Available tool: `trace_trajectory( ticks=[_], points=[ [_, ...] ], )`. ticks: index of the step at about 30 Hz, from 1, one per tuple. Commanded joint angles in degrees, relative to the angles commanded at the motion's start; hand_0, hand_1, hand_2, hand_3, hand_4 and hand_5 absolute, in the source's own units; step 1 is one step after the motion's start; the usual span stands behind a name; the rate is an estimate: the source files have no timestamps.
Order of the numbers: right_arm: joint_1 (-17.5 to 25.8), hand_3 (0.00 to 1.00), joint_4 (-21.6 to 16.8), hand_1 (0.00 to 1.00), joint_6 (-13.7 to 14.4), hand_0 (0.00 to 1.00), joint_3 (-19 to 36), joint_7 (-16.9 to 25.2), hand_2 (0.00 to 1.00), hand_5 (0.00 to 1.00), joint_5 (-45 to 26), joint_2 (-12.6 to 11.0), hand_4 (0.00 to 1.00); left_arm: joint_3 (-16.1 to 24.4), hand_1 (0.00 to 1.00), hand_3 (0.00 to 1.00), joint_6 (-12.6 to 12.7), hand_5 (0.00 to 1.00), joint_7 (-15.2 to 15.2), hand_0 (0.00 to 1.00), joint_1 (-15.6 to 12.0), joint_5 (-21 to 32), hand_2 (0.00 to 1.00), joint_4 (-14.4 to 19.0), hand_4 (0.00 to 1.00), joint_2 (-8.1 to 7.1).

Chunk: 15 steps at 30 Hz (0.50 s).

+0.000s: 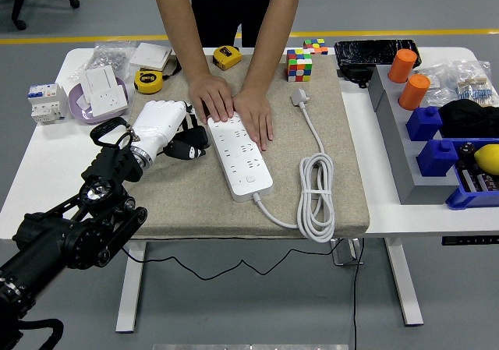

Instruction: Pick up the plug,place it near the board,insert it into the board,press the button

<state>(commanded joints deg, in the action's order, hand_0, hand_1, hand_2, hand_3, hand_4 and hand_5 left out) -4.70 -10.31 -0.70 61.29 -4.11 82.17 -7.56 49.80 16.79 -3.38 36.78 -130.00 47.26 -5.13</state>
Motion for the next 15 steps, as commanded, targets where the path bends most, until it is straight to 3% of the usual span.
trace_trajectory(
  ticks=[7,9,10,15],
  points=[
    [-0.29,0.606,0.0,0.721,0.02,0.811,-0.43,0.06,0.693,0.573,-0.33,-0.21,0.887,-5.97,0.394,0.414,-1.62,0.104,0.54,0.395,4.11,0.0,0.376,0.54,0.661,-0.39],
    [-0.31,0.606,0.0,0.721,0.02,0.811,-0.44,0.07,0.693,0.573,-0.34,-0.24,0.887,-6.69,0.394,0.414,-4.45,0.104,0.22,0.395,4.58,0.0,0.376,1.63,0.661,-0.46],
    [-0.33,0.607,0.0,0.72,0.01,0.811,-0.36,0.04,0.693,0.573,-0.26,-0.25,0.888,-6.81,0.41,0.402,-5.55,0.109,0.02,0.402,4.69,0.27,0.38,2.08,0.571,-0.51],
    [-0.29,0.607,0.0,0.72,0.0,0.811,-0.07,-0.01,0.693,0.573,-0.05,-0.27,0.888,-6.15,0.41,0.402,-10.47,0.109,-0.66,0.402,4.87,4.44,0.38,4.78,0.571,-0.88]
  ],
)
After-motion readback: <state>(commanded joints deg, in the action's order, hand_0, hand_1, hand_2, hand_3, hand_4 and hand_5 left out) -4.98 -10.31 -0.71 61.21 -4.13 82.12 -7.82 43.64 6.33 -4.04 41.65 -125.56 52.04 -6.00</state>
